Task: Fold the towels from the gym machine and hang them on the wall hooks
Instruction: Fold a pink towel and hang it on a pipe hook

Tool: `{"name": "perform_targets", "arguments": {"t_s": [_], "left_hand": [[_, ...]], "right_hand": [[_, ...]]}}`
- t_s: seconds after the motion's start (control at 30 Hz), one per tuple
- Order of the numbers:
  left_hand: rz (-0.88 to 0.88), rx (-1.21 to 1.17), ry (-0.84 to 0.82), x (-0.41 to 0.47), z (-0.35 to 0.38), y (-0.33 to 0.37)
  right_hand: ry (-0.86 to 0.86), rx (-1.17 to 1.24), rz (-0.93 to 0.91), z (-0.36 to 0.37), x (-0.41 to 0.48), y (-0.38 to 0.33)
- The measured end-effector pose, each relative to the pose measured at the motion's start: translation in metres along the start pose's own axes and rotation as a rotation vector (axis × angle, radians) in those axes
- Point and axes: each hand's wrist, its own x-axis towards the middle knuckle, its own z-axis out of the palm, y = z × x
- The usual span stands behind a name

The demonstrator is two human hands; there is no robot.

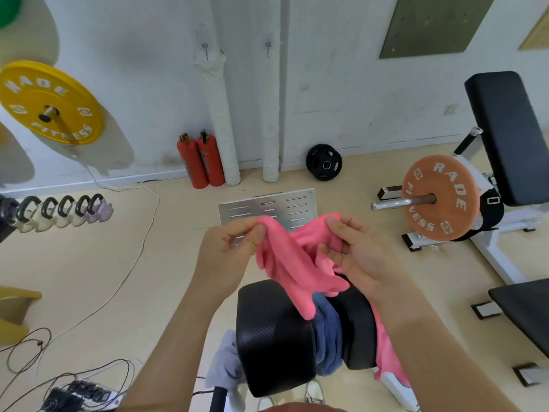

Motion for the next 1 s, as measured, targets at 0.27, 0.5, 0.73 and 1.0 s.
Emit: {"name": "perform_targets", "arguments": {"t_s": [0.27,0.5,0.73,1.0], "left_hand": [[0.006,-0.14,-0.199,0.003,0.017,0.037],[0.078,-0.05,0.024,0.003,0.019,0.038],[0.173,0.005,0.153,0.001,0.018,0.037],[0.161,0.013,0.242,-0.005,0.019,0.038]], "right_hand": [[-0.231,-0.283,-0.131,0.028,-0.021,-0.014],[-0.285,-0.284,-0.18,0.031,-0.03,-0.013],[-0.228,-0.324,-0.251,0.038,-0.031,-0.007],[-0.283,-0.487,-0.425,0.048,-0.044,-0.008]]}}
